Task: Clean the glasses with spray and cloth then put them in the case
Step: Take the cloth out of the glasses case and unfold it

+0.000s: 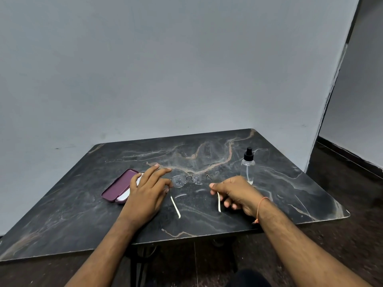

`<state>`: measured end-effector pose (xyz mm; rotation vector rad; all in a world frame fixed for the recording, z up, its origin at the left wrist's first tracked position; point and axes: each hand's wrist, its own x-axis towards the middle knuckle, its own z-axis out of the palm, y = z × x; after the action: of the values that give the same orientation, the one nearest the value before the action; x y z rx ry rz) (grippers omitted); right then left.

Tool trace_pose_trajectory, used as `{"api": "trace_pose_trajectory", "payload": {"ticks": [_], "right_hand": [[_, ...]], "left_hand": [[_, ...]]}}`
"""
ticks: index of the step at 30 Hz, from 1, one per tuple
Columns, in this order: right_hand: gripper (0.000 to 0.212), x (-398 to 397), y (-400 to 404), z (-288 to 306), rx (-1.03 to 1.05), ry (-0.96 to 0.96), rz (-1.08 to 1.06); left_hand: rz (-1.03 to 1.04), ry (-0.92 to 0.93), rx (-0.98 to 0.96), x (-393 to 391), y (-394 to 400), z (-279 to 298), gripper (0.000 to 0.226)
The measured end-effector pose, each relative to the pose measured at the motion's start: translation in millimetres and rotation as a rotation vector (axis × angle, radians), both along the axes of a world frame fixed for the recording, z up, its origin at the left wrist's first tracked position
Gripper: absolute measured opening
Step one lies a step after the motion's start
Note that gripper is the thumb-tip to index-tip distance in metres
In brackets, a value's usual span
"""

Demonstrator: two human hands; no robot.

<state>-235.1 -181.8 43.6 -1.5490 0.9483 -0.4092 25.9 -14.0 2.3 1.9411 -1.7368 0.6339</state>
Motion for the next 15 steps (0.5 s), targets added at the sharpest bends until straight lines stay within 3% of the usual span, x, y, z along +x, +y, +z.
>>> {"api": "trace_pose_trajectory", "payload": {"ticks": [11,15], "right_hand": [[0.027,3.1,0.7,-1.9,-0.029,0.05,-0.008],[0.027,2.1,3.3,1.5,-0.027,0.071,-0.014]], "left_hand": [[0.065,-0.071,0.112,-1.6,1.4,2.7,0.019],[0.075,-0.089,0.204,-6.3,0.0,8.9,0.046]]}}
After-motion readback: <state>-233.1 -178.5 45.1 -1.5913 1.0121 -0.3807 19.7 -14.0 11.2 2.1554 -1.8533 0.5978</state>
